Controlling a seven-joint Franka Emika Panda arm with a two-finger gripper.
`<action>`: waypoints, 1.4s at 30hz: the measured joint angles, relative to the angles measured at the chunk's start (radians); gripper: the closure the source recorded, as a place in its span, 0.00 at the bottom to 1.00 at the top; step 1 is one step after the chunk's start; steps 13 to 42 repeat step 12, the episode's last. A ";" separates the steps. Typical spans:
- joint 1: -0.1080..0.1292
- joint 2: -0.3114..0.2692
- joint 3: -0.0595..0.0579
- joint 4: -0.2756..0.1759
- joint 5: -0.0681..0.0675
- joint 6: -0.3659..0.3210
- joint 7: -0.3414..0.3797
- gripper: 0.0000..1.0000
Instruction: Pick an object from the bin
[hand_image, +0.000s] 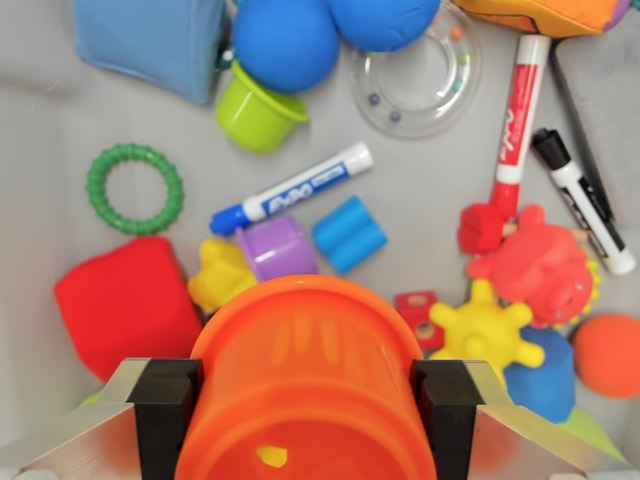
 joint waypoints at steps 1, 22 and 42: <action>0.000 -0.001 0.000 0.001 0.000 -0.002 0.000 1.00; 0.000 -0.006 0.000 0.007 0.001 -0.014 -0.001 1.00; 0.000 -0.006 0.000 0.007 0.001 -0.014 -0.001 1.00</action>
